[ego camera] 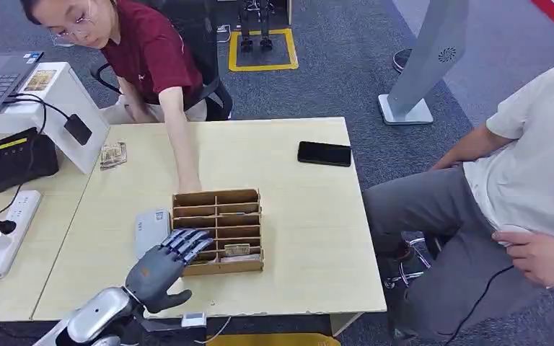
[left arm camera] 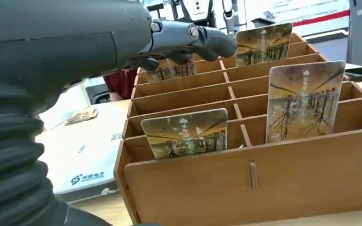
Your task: Pass the card to the sensor for recognition and then transmit it.
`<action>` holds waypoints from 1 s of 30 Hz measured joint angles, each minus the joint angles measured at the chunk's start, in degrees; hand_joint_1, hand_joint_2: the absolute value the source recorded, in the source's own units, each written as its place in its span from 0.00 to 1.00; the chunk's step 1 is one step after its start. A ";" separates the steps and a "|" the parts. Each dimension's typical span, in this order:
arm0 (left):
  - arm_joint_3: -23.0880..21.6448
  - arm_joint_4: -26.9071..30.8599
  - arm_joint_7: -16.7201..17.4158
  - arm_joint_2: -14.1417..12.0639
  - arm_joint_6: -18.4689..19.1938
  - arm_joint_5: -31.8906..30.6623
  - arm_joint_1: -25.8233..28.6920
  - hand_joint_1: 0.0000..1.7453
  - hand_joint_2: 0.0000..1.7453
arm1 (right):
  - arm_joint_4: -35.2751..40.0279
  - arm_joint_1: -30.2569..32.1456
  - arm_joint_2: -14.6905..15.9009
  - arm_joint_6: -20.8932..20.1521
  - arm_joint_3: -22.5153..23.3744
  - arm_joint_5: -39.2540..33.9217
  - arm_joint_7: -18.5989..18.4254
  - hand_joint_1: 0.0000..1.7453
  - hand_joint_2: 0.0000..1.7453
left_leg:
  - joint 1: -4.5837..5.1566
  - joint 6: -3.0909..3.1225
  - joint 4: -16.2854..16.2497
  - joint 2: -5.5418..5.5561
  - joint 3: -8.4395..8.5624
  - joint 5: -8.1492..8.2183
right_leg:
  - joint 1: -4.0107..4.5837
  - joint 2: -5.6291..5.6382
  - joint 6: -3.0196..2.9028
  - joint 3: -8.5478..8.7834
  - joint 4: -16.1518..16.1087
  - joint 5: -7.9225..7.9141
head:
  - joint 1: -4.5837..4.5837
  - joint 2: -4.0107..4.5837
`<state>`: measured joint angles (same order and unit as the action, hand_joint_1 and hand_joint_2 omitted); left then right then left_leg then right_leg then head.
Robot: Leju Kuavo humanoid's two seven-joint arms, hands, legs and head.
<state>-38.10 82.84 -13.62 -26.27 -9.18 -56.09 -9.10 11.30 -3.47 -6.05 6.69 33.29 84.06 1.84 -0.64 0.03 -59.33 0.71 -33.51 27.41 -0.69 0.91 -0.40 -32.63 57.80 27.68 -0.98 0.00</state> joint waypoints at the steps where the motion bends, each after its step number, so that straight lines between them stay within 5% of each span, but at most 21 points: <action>1: 0.00 -0.18 0.07 0.07 0.00 0.00 0.00 0.00 1.00 | 0.00 0.00 0.00 0.00 0.00 0.00 0.04 0.00 1.00 | 0.00 0.00 0.00 0.00 0.00 0.00 | 0.00 0.00 0.00 0.00 0.00 0.00 | -0.02 0.00; 20: 0.00 -2.67 0.92 1.49 -0.74 -1.35 0.01 0.00 1.00 | 0.00 0.02 0.00 0.09 0.00 0.07 0.33 0.00 1.00 | 0.00 0.00 0.00 0.00 0.00 0.00 | 0.00 0.00 0.00 0.00 0.00 0.00 | -0.02 0.00; 21: 0.00 -2.71 0.94 1.51 -0.74 -1.35 0.01 0.94 1.00 | 0.00 0.02 0.00 0.09 0.00 0.07 0.33 0.00 1.00 | 0.00 0.00 0.00 0.00 0.00 0.00 | 0.00 0.00 0.00 0.00 0.00 0.00 | -0.02 0.00; 22: 0.00 -2.80 0.94 1.51 -0.76 -1.35 0.01 1.00 1.00 | 0.00 0.01 0.00 0.09 0.00 0.07 0.35 0.00 1.00 | 0.00 0.00 0.00 0.00 0.00 0.00 | 0.00 0.00 0.00 0.00 0.00 0.00 | 0.00 0.00; 30: 0.00 -3.08 1.09 1.71 -1.75 -1.90 0.00 1.00 1.00 | 0.00 0.01 0.00 0.15 0.00 0.09 0.79 0.00 1.00 | 0.00 0.00 0.00 0.00 0.00 0.00 | 0.00 0.00 0.00 0.01 0.00 0.00 | -0.02 0.00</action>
<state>-38.10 79.76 -12.52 -24.57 -10.93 -57.99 -9.09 11.30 -3.45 -6.05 6.84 33.29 84.15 2.62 -0.63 0.03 -59.32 0.71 -33.51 27.41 -0.69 0.91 -0.40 -32.62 57.81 27.68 -1.01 0.00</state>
